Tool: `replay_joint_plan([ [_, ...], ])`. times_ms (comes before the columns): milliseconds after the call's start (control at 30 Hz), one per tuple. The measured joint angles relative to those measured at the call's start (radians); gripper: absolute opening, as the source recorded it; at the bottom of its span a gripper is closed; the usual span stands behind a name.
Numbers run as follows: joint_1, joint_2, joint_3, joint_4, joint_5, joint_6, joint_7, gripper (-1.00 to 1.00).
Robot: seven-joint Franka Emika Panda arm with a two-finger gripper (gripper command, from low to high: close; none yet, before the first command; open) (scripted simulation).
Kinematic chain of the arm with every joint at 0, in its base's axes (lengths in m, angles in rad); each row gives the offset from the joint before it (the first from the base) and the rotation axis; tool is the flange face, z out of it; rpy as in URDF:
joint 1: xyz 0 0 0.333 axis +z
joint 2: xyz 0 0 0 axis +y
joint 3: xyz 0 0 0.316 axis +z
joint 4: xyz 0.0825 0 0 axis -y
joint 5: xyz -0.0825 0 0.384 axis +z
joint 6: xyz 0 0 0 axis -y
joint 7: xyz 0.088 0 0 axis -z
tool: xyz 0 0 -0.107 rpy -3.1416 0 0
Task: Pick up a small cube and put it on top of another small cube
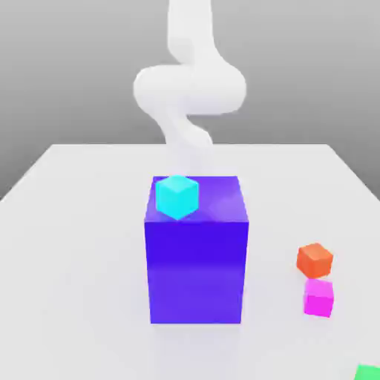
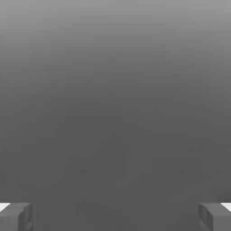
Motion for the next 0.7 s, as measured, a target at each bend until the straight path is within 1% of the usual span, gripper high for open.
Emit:
replay_joint_plan([
  [233, 0.168, 0.260, 0.008, -0.104, 0.041, 0.141, -0.232, 0.00],
  [467, 0.295, 0.514, 0.060, -0.206, 0.065, 0.279, -0.446, 0.00],
  [567, 0.340, 0.623, 0.093, -0.250, 0.053, 0.338, -0.523, 0.00],
  [700, 0.416, 0.767, 0.117, -0.309, -0.009, 0.418, -0.591, 0.00],
])
